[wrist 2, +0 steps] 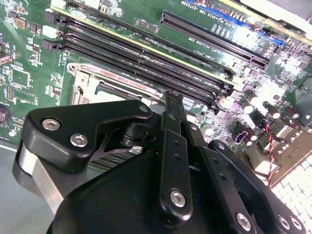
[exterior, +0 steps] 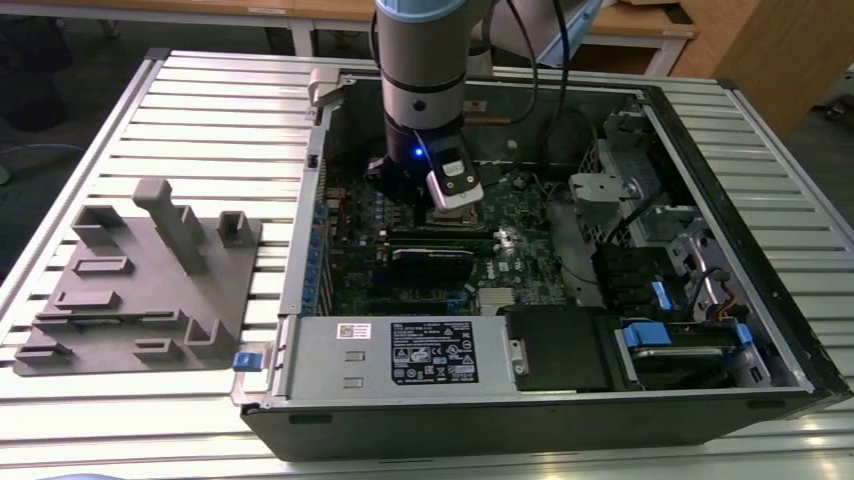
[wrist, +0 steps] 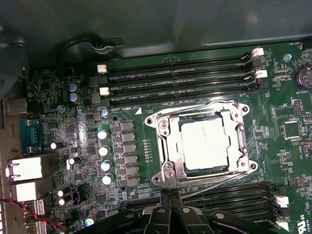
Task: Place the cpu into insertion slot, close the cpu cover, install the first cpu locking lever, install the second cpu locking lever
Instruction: 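Install the second cpu locking lever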
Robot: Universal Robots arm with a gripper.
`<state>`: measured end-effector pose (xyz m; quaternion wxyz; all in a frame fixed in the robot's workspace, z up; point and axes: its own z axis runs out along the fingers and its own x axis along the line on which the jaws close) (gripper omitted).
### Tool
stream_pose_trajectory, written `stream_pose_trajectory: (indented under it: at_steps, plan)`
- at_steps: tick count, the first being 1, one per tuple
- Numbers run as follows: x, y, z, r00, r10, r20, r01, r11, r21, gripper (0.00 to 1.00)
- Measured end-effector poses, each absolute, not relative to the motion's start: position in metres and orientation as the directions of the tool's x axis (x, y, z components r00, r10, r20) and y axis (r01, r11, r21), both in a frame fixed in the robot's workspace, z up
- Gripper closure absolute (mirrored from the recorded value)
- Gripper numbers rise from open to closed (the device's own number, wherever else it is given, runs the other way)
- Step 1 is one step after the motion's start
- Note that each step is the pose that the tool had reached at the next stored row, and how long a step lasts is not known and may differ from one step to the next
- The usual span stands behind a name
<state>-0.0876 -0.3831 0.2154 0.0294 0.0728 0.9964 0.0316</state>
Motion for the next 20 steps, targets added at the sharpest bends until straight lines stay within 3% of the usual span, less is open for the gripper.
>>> stream_pose_trajectory:
  at_steps: [20]
  plan:
    - [-0.0876, -0.392, 0.2154, -0.988, 0.147, -0.054, 0.143, 0.987, 0.067, 0.89]
